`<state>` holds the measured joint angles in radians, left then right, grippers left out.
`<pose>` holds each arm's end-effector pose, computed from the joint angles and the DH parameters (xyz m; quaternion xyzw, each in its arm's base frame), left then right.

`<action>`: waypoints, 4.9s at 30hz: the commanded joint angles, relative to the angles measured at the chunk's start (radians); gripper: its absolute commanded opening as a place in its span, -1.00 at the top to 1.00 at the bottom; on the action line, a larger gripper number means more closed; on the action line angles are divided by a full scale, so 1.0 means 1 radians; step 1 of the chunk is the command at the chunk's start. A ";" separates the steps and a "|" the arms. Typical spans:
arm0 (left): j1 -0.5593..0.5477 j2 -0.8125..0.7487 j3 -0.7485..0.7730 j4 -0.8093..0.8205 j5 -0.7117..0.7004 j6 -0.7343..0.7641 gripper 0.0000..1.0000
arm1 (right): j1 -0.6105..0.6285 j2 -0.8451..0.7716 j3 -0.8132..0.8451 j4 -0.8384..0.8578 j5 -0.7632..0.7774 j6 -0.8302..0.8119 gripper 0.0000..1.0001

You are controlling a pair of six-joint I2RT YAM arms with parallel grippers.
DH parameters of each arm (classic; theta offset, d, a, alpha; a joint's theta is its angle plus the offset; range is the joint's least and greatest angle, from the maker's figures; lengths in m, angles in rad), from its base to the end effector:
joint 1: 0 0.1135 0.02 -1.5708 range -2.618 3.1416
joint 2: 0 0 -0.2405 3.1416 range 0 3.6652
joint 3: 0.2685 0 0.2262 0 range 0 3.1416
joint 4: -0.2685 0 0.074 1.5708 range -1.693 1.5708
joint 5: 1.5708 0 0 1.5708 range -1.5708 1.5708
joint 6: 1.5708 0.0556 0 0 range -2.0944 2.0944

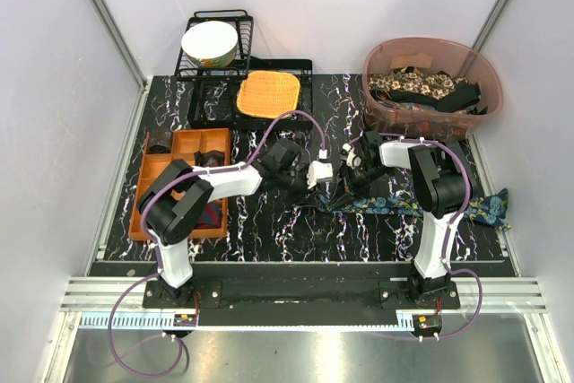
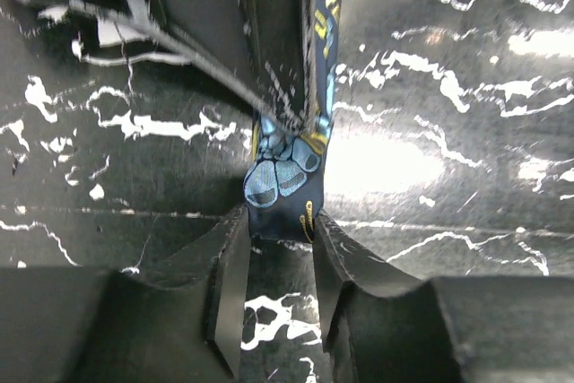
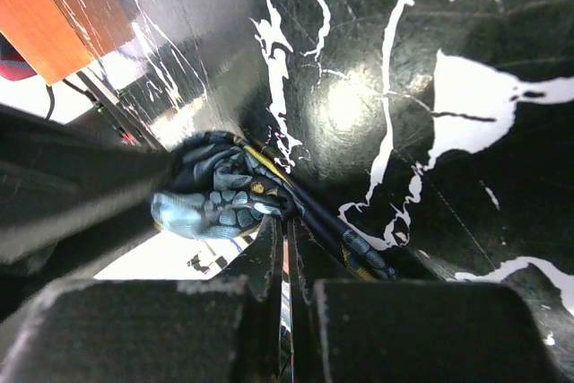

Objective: Roll the ties
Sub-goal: Roll the tie at the center of the board.

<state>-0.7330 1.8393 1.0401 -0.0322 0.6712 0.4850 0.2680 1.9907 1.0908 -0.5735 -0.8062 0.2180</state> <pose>0.2430 -0.2653 0.1440 0.6013 0.6541 -0.3469 0.3006 0.2898 0.1212 0.0876 0.0420 -0.9180 -0.3911 0.0508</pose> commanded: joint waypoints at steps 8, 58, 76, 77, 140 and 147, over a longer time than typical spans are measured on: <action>-0.057 0.115 0.149 0.034 0.071 -0.103 0.34 | 0.007 0.054 -0.005 0.043 0.151 -0.023 1.00; 0.007 0.041 0.037 -0.047 -0.032 0.047 -0.24 | 0.007 0.057 -0.002 0.041 0.174 -0.022 1.00; 0.006 0.014 0.070 -0.012 0.113 -0.009 0.19 | 0.007 0.068 0.004 0.040 0.182 -0.014 1.00; 0.003 0.020 0.075 -0.005 0.116 -0.023 0.21 | 0.007 0.068 0.004 0.038 0.182 -0.014 1.00; -0.109 0.206 0.104 -0.227 -0.202 0.043 0.46 | -0.062 -0.128 -0.154 0.276 -0.188 0.081 0.42; -0.103 0.167 0.077 -0.242 -0.190 0.040 0.46 | -0.064 -0.135 -0.163 0.238 -0.122 0.067 1.00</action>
<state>-0.8387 1.9762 1.1870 -0.0841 0.5705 0.5224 0.1970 1.8599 0.9306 -0.3481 -0.9546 0.2855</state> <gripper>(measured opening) 0.307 0.020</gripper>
